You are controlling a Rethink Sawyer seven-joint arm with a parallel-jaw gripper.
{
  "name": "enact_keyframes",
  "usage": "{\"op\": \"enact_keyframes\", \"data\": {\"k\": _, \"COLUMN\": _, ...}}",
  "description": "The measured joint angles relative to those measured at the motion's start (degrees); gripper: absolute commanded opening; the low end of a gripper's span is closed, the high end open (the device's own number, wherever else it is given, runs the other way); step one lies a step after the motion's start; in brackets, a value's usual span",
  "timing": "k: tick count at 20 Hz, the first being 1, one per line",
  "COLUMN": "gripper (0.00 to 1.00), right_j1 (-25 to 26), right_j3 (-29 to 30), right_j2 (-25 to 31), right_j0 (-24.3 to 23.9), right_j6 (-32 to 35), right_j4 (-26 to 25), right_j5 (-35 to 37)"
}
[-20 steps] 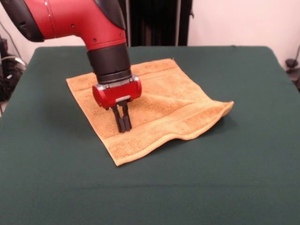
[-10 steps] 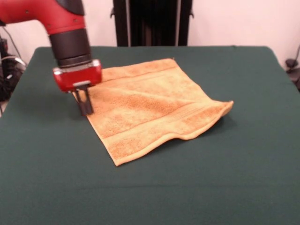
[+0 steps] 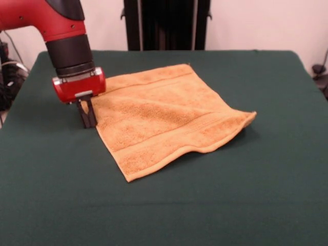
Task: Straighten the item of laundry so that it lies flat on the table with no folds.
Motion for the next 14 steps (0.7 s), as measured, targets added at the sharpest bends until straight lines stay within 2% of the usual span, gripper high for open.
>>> {"op": "enact_keyframes", "data": {"k": 7, "gripper": 0.0, "right_j1": 2.3, "right_j3": 0.6, "right_j2": 3.3, "right_j0": -3.2, "right_j6": -5.4, "right_j4": 0.7, "right_j5": 0.8}}
{"op": "enact_keyframes", "data": {"k": 14, "gripper": 0.0, "right_j1": 1.3, "right_j3": 2.4, "right_j2": 5.8, "right_j0": -3.8, "right_j6": -8.2, "right_j4": 0.9, "right_j5": 0.8}}
